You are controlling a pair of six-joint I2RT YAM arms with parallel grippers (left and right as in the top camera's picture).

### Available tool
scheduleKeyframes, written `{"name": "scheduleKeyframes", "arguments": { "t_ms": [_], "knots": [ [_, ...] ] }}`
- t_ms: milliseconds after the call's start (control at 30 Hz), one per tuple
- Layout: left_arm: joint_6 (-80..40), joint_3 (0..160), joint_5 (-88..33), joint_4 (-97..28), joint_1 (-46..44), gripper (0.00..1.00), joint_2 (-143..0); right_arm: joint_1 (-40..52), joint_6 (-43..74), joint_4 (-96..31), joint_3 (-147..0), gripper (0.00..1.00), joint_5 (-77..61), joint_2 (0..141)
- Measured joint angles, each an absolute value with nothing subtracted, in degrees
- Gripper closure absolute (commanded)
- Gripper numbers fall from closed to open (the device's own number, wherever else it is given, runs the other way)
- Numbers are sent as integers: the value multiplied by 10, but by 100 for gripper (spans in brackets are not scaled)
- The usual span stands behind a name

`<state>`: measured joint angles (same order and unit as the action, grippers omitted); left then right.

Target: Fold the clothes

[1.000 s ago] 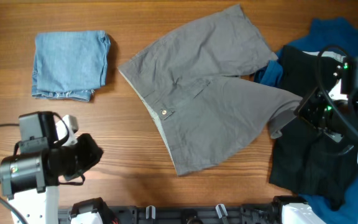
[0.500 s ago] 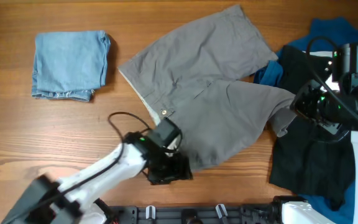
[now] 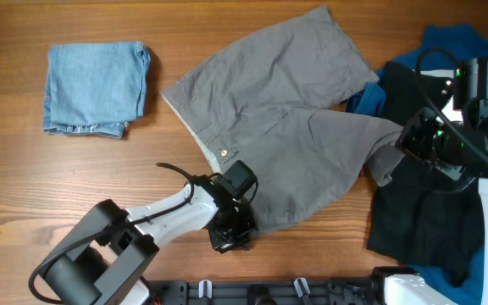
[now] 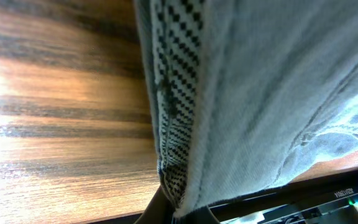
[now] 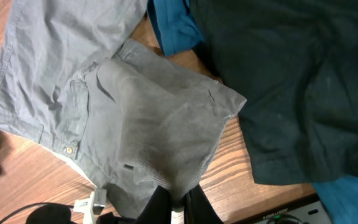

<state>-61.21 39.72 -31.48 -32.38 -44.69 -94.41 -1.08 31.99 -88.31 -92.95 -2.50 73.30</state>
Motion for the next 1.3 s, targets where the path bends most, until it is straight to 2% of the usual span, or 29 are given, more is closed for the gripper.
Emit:
{"name": "scheduleKeyframes", "arguments": {
  "t_ms": [167,267,367,400,500,567,700,833,900,1067,1200,1300],
  "knots": [
    [-612,405,-306,-312,-448,55,-933,-11,310,-880,-929,96,-25,733],
    [-601,390,-221,-351,-429,47,-877,-11,307,-880,-929,96,-25,733],
    [-613,388,-149,-356,-422,46,-842,-11,307,-879,-929,96,-25,733],
    [-619,388,-140,-349,-422,42,-845,-11,307,-879,-929,96,-25,733],
    [-645,391,-142,-334,-427,39,-866,-11,305,-878,-929,96,-25,733],
    [-659,397,-158,-333,-435,43,-875,-11,305,-879,-929,96,-25,733],
    [-698,401,-193,-333,-439,57,-891,-11,305,-879,-929,96,-25,733],
    [-741,383,-229,-286,-439,60,-892,-11,305,-878,-929,96,-25,733],
    [-764,352,-265,-217,-439,96,-885,-11,305,-878,-929,96,-25,733],
    [-735,329,-291,-211,-434,96,-885,-11,305,-876,-929,95,-18,733],
    [-625,318,-286,-408,-322,96,-840,-11,305,-878,-929,96,-5,733],
    [-522,343,-223,-598,-176,96,-697,-10,281,-879,-929,96,-15,733]
  ]
}}
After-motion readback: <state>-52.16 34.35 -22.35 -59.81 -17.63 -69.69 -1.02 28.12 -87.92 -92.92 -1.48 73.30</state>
